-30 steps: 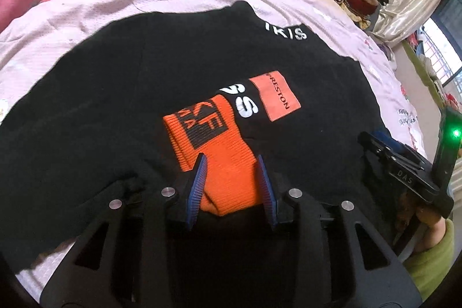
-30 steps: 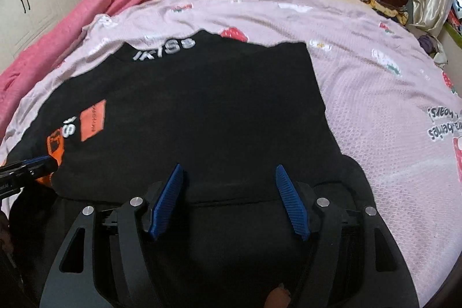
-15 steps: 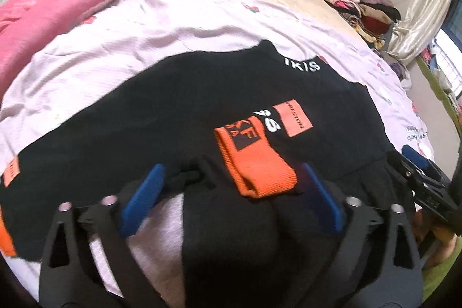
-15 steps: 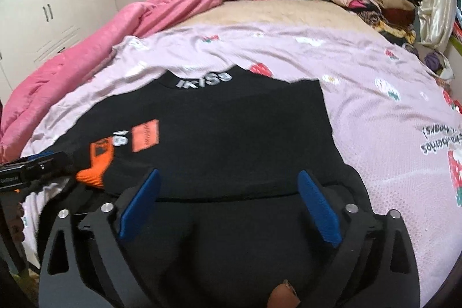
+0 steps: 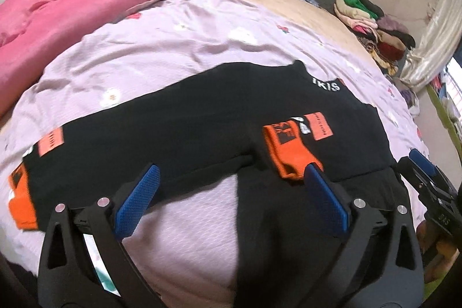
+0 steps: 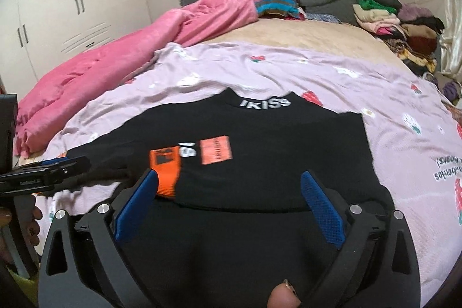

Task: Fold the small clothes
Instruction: 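Move the left gripper to the other sleeve's orange cuff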

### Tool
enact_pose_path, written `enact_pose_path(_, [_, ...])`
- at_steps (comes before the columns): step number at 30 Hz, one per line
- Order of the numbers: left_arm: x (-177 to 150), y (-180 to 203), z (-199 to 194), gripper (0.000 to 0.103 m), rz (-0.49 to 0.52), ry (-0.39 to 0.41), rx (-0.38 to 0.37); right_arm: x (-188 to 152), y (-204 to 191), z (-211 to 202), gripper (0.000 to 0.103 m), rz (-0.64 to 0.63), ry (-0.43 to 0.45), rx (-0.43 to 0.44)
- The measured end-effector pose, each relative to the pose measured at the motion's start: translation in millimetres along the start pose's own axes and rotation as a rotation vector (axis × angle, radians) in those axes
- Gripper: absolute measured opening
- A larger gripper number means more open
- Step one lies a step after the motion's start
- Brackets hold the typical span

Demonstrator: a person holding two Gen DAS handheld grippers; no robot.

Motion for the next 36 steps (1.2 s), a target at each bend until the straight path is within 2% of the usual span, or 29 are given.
enact_pose_path(9, [-13,-40,-31,0.093,-0.095,0.053,0.042,-9,-58,6,0.098,-0.075,-0.018,0.063])
enact_pose_path(22, [-54,-93,-53,0.093,-0.224,0.036,0.103,-32,-141,20,0.098,-0.183,-0.066,0.170])
enact_pose_path(29, [-74,-110,-57,0.093,-0.285,0.028,0.101,-38,-172,24,0.098,-0.222,-0.078,0.213])
enact_pose_path(36, [-99,-129,-46,0.093,-0.400,-0.011,0.069,-42,-185,27,0.098,-0.219,-0.085,0.242])
Point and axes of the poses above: each gripper's, at about its wrist camera, not at the fingertips, and z roughly the way its jaws point, y to its right, x to its top, the point moved 7 cm from there along z, roughly the way its jaws point, and after that the axes turned 14 degrees about z, right-handed, at the moved point
